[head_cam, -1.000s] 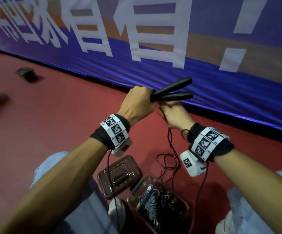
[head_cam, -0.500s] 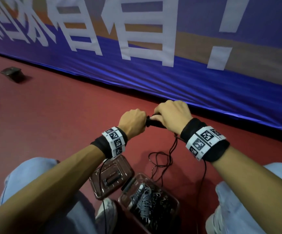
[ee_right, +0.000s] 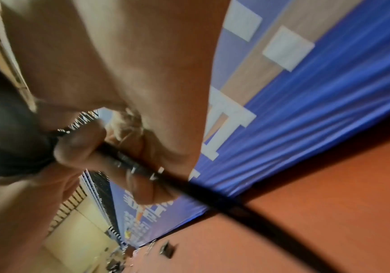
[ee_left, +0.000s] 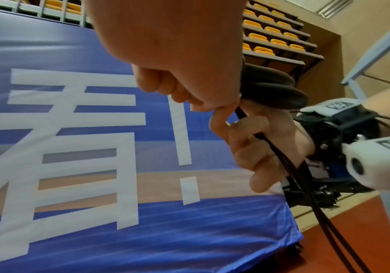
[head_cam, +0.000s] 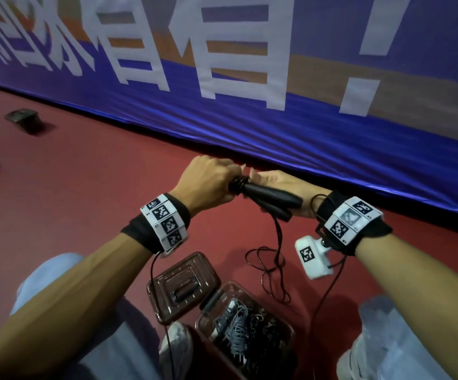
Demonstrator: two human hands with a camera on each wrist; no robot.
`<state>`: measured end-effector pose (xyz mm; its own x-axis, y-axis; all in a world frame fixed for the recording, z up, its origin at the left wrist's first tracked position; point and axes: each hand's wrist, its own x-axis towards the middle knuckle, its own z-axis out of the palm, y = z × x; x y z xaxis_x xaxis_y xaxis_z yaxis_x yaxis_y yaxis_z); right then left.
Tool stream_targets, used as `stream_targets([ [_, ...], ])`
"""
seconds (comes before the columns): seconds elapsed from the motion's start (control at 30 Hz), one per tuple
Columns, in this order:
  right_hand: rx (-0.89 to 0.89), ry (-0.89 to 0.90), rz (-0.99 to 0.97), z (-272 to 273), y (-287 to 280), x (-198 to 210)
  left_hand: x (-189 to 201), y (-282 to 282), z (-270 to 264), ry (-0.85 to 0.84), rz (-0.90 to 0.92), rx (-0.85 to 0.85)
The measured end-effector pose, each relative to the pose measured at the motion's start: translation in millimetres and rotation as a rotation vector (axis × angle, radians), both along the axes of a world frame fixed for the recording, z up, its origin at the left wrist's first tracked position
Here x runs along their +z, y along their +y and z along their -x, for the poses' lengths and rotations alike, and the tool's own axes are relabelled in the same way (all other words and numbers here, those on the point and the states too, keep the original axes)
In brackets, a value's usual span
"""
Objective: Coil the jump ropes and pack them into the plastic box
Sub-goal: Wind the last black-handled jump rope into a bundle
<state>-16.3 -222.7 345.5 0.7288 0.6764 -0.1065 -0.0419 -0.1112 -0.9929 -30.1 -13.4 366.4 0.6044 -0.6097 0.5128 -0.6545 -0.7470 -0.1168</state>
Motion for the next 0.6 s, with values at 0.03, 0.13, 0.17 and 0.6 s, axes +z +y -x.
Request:
stream_targets([
  [0.03, 0.016, 0.113, -0.114, 0.6, 5.3, -3.4, 5.7, 2.0, 1.1, -0.012, 0.059, 0.025],
  [0.13, 0.058, 0.301, -0.353, 5.9, 25.4, -6.8, 15.7, 6.2, 1.4, 0.01, 0.212, 0.179],
  [0.17, 0.021, 0.318, -0.37, 8.5, 31.9, -4.9, 17.0, 5.1, 1.5, 0.049, 0.244, 0.243],
  [0.6, -0.486, 0.147, -0.026, 5.6, 73.6, -21.3, -16.6, -11.8, -21.7, 0.466, 0.415, 0.704],
])
